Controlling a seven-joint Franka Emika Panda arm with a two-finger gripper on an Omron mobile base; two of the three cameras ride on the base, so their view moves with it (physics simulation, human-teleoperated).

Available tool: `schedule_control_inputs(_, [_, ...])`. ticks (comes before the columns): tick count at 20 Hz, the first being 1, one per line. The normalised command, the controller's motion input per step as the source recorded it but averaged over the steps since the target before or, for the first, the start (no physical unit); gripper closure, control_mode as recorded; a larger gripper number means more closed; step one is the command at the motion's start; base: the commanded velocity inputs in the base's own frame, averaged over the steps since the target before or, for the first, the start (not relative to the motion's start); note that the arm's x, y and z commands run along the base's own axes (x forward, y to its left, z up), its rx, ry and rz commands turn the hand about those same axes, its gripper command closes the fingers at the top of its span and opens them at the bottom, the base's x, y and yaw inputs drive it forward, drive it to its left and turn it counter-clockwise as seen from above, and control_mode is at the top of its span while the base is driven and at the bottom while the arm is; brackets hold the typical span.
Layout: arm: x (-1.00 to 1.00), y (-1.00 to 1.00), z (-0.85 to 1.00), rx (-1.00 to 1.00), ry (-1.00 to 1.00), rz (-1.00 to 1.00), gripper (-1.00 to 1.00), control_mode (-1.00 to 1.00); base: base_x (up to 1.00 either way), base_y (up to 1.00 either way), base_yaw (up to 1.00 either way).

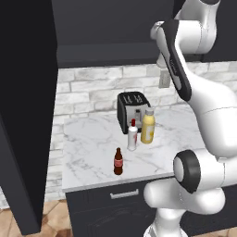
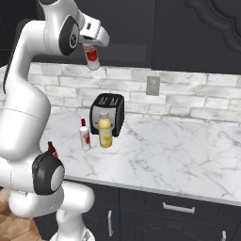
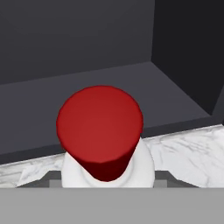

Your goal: Sort all alcoholic drinks to one cabinet, and non-alcoholic drinks to the other.

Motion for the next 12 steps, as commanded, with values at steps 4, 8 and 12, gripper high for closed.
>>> schedule_control_inputs(4, [0.27, 0.00, 0.06, 0.00, -0.03, -0.02, 1.00, -1.00, 0.00, 0.00, 0.00])
schedule_control_inputs(8, [0.29, 0.00, 0.04, 0.00, -0.01, -0.02, 1.00, -1.00, 0.00, 0.00, 0.00])
schedule_control_inputs(12, [0.30, 0.00, 0.00, 0.00, -0.01, -0.02, 1.00, -1.00, 0.00, 0.00, 0.00])
